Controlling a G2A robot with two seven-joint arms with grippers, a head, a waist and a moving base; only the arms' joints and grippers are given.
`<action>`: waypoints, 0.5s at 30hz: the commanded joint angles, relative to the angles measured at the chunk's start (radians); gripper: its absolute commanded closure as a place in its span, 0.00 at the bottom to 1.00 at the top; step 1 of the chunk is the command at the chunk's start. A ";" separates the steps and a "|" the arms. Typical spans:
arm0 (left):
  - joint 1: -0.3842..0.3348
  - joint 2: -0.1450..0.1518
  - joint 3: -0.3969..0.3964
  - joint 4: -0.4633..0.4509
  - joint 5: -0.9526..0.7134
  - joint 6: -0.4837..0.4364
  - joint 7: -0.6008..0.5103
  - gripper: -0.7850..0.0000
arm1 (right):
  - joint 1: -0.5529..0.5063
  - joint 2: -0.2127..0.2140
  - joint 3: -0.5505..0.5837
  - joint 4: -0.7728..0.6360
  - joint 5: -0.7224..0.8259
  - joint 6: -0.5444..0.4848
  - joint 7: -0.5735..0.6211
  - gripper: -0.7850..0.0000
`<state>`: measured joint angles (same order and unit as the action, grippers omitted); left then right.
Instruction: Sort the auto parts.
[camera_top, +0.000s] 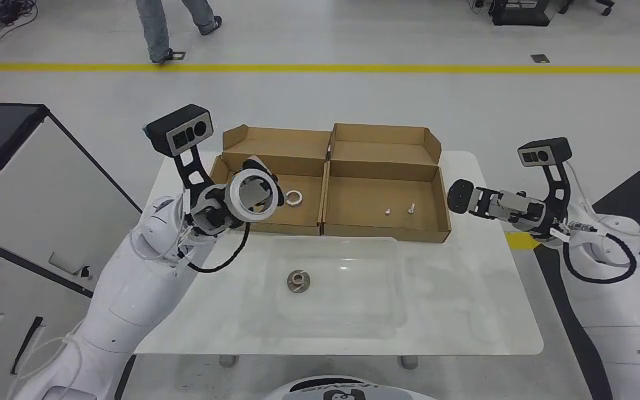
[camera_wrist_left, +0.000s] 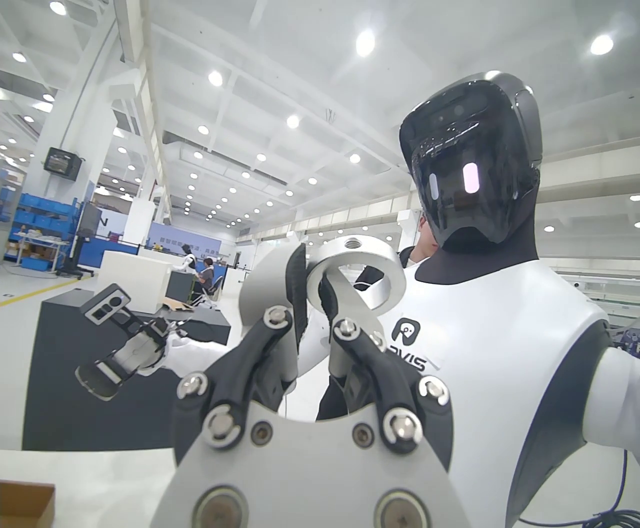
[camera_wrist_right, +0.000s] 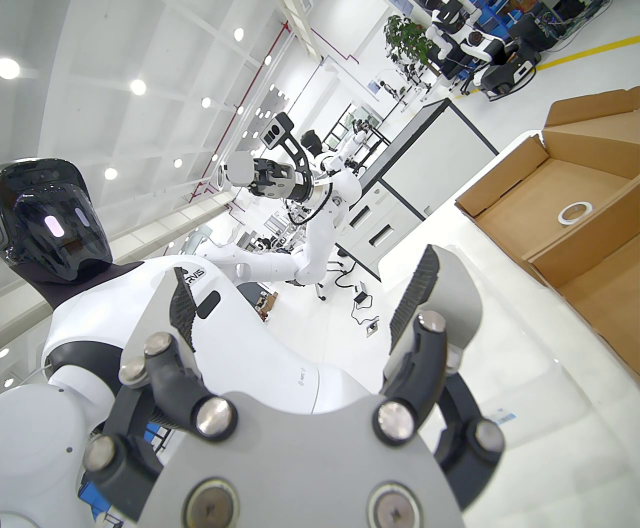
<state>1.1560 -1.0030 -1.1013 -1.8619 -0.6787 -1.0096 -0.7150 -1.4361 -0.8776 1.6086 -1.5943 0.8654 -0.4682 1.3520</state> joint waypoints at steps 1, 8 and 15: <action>0.001 -0.002 -0.002 -0.002 0.006 0.001 -0.003 1.00 | 0.000 0.000 0.000 0.000 0.000 0.000 0.000 0.00; 0.002 -0.003 -0.011 -0.002 0.038 0.013 -0.047 1.00 | 0.000 0.000 0.000 0.000 0.000 0.000 0.000 0.00; 0.008 0.002 -0.038 0.003 0.117 0.059 -0.110 1.00 | 0.000 0.000 0.000 0.000 0.000 0.000 0.000 0.00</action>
<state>1.1614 -1.0012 -1.1356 -1.8572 -0.5663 -0.9550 -0.8237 -1.4361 -0.8776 1.6086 -1.5943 0.8654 -0.4682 1.3520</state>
